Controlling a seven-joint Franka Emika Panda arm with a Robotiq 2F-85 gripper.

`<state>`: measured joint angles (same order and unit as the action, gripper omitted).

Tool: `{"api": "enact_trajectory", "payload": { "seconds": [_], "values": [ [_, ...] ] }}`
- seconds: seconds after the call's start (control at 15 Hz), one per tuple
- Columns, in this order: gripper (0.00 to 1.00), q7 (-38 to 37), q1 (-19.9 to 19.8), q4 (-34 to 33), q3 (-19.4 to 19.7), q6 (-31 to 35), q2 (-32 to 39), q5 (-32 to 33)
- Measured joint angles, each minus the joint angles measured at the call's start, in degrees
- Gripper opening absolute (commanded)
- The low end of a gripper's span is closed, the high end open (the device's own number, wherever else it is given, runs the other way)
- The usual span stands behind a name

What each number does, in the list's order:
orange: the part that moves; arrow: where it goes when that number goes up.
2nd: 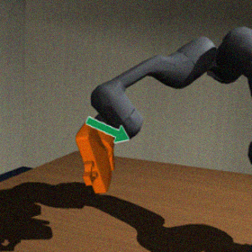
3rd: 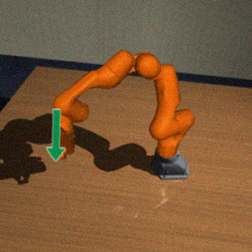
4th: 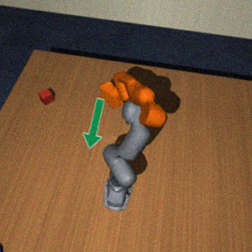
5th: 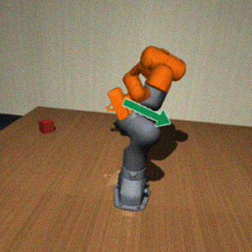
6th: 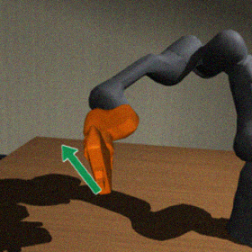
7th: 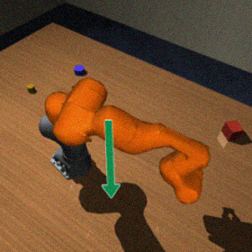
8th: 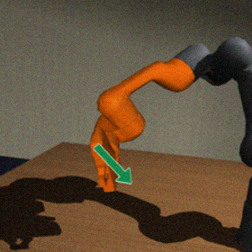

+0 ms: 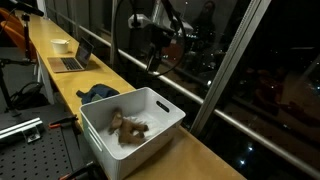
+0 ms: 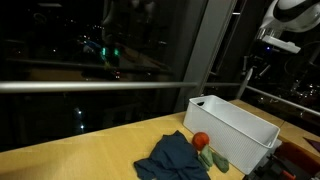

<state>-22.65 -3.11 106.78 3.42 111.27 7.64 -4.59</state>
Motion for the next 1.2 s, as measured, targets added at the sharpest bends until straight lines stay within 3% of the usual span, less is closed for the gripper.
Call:
{"api": "enact_trajectory", "payload": {
  "seconds": [0.2, 0.27, 0.8, 1.2],
  "values": [
    [0.98, 0.03, 0.6, 1.59, -0.48, 1.24, -0.54, -0.58],
    [1.0, -0.07, 1.25, 1.93, -1.14, 1.37, -0.77, -0.58],
    [1.0, -6.56, 12.72, 5.07, -9.4, 4.73, 2.74, 0.08],
    [1.0, -6.67, 14.12, 9.6, -9.45, 11.17, 9.8, -0.29]
  ]
}}
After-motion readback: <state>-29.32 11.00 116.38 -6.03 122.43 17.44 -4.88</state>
